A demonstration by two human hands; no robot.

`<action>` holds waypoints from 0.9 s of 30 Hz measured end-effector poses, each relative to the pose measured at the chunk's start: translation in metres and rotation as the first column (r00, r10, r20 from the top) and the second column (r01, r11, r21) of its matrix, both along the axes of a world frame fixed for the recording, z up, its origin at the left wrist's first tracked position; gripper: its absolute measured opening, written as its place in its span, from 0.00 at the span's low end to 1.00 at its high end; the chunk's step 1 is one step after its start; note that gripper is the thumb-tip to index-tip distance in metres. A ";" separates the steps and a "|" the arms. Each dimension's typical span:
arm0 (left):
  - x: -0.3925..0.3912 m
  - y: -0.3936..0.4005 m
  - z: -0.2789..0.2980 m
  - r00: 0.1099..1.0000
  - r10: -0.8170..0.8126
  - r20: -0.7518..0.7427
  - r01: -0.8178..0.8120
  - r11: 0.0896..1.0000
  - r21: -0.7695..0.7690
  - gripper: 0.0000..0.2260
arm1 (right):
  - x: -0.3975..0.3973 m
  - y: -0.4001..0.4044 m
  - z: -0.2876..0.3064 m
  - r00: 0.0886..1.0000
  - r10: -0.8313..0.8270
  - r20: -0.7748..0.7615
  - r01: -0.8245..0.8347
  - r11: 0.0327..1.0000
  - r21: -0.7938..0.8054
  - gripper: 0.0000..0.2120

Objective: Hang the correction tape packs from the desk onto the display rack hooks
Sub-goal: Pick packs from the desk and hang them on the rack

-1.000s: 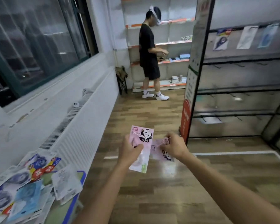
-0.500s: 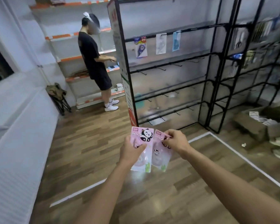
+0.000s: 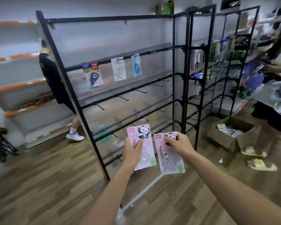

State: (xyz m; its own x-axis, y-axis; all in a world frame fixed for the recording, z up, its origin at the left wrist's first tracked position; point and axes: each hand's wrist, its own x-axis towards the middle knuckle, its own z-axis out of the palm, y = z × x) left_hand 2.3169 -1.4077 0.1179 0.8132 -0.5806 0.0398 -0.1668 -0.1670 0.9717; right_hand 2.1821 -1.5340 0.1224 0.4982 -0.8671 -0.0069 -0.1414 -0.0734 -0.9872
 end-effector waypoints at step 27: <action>0.139 -0.431 0.066 0.958 0.126 0.256 -0.102 0.989 -0.107 0.07 | 0.170 -0.448 0.079 0.967 0.158 0.199 -0.136 0.984 -0.118 0.06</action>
